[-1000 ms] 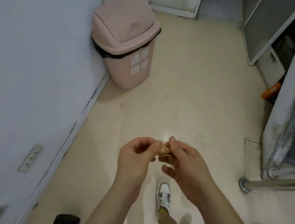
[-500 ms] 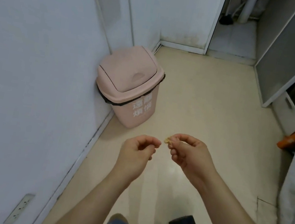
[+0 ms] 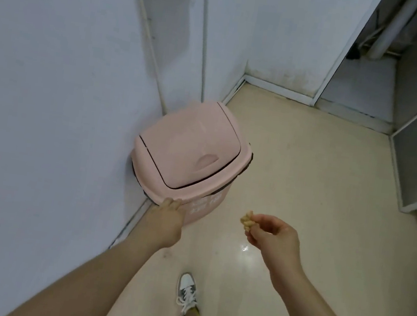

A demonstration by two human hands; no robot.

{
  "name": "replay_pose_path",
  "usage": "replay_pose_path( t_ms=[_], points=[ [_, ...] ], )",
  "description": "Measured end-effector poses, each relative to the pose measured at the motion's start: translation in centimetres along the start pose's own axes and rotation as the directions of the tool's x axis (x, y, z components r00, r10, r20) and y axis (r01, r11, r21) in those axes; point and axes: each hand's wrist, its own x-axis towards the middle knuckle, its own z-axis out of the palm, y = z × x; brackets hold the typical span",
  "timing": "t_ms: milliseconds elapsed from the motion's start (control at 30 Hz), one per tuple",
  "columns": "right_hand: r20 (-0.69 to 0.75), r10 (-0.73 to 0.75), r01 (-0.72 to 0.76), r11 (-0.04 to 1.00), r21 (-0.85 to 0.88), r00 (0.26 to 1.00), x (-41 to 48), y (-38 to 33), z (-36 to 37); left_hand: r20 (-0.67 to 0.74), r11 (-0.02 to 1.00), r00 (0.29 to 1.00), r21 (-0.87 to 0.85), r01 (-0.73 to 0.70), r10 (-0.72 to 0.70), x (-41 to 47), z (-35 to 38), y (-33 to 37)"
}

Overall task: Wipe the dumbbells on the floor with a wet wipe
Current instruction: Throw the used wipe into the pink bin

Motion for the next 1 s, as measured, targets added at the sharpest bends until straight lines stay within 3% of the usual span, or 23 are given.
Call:
replay_pose_path(
  t_ms=[200, 300, 467, 534, 634, 767, 867, 1000],
  points=[
    [0.106, -0.167, 0.197, 0.871, -0.45, 0.98, 10.5, -2.4, 7.1, 0.153, 0.996, 0.984, 0.028, 0.09, -0.094, 10.9, -0.4, -5.3],
    [0.215, -0.232, 0.312, 0.798, -0.515, 0.949, 15.9, -2.3, 10.0, 0.194, 0.988, 0.968, 0.015, 0.156, -0.156, 15.7, 1.0, -6.7],
    [0.424, -0.235, 0.453, 0.706, -0.544, 0.875, 25.7, -0.2, 13.8, 0.24, 0.926, 0.926, -0.175, 0.336, -0.291, 22.4, 4.1, -7.4],
    [0.567, -0.222, 0.564, 0.62, -0.546, 0.793, 29.6, 0.4, 15.1, 0.257, 0.873, 0.894, -0.237, 0.426, -0.366, 24.7, 4.7, -7.5],
    [0.727, 0.061, 0.598, 0.524, -0.607, 0.684, 33.3, 0.4, 16.1, 0.314, 0.763, 0.834, -0.346, 0.546, -0.454, 26.9, 4.8, -7.7],
    [0.743, 0.272, 0.609, 0.438, -0.661, 0.611, 37.2, -0.2, 16.3, 0.254, 0.556, 0.755, -0.544, 0.628, -0.605, 29.4, 3.8, -7.7],
    [0.754, 0.247, 0.658, 0.375, -0.653, 0.608, 39.7, -0.9, 16.8, 0.148, 0.47, 0.704, -0.648, 0.6, -0.695, 30.3, 2.7, -6.9],
    [0.808, 0.105, 0.754, 0.306, -0.582, 0.58, 42.0, -3.3, 18.5, 0.092, 0.281, 0.58, -0.807, 0.52, -0.809, 30.2, 1.5, -6.2]
  ],
)
